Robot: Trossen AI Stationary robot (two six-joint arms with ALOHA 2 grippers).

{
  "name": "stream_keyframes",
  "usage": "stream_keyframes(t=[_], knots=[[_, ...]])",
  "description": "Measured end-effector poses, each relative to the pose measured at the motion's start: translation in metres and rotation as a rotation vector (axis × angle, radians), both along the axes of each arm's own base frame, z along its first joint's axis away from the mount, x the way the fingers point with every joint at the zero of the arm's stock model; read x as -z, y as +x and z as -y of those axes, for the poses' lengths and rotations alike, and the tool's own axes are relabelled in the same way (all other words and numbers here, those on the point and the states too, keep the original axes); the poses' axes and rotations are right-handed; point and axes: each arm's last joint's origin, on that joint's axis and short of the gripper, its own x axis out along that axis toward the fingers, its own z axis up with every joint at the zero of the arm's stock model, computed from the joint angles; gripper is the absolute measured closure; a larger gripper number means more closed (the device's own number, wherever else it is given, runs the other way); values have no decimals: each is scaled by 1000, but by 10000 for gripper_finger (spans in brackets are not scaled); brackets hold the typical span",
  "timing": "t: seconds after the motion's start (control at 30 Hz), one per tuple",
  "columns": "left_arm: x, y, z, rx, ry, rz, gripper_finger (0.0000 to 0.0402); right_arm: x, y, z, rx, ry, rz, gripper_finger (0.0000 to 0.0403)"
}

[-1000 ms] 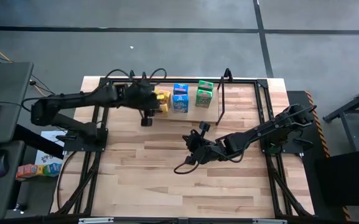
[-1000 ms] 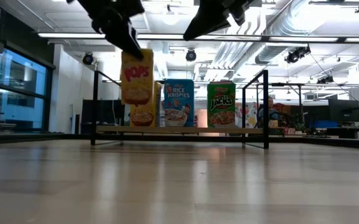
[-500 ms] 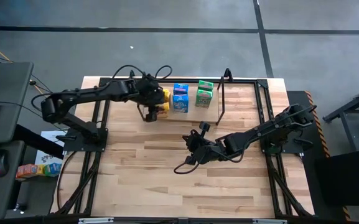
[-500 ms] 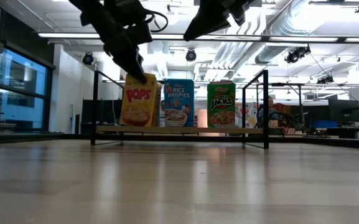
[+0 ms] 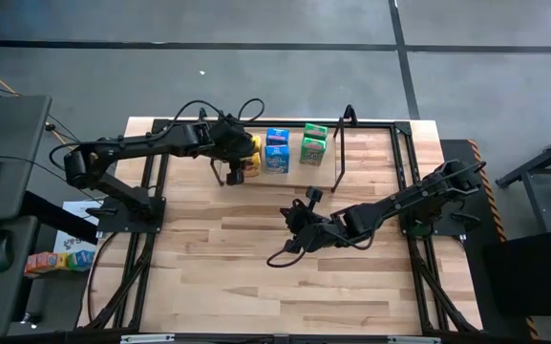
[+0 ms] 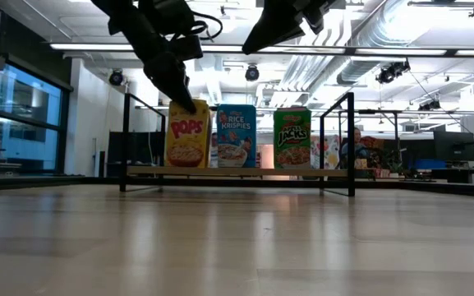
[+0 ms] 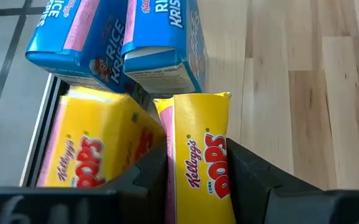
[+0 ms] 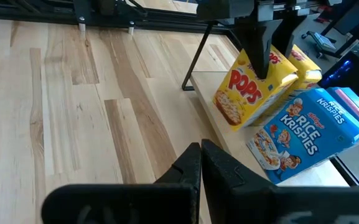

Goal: Stack cereal on shelf
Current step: Put the yellow cereal box on the shelf, then return to Home Position

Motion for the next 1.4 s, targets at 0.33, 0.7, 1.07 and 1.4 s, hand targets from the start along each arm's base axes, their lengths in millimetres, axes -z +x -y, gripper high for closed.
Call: stream_keyframes(t=[0.33, 0.7, 1.07, 1.4], knots=[[1, -1, -1, -56, 22, -12, 240, 0, 0, 0, 1, 0, 0, 402], [1, 1, 4, -36, 20, -17, 158, 0, 0, 0, 1, 0, 0, 402], [-29, 1, 7, -48, 21, -40, 156, 0, 0, 0, -1, 0, 5, 402], [-64, -9, 16, -94, 12, 101, 156, 0, 0, 0, -1, 0, 4, 402]])
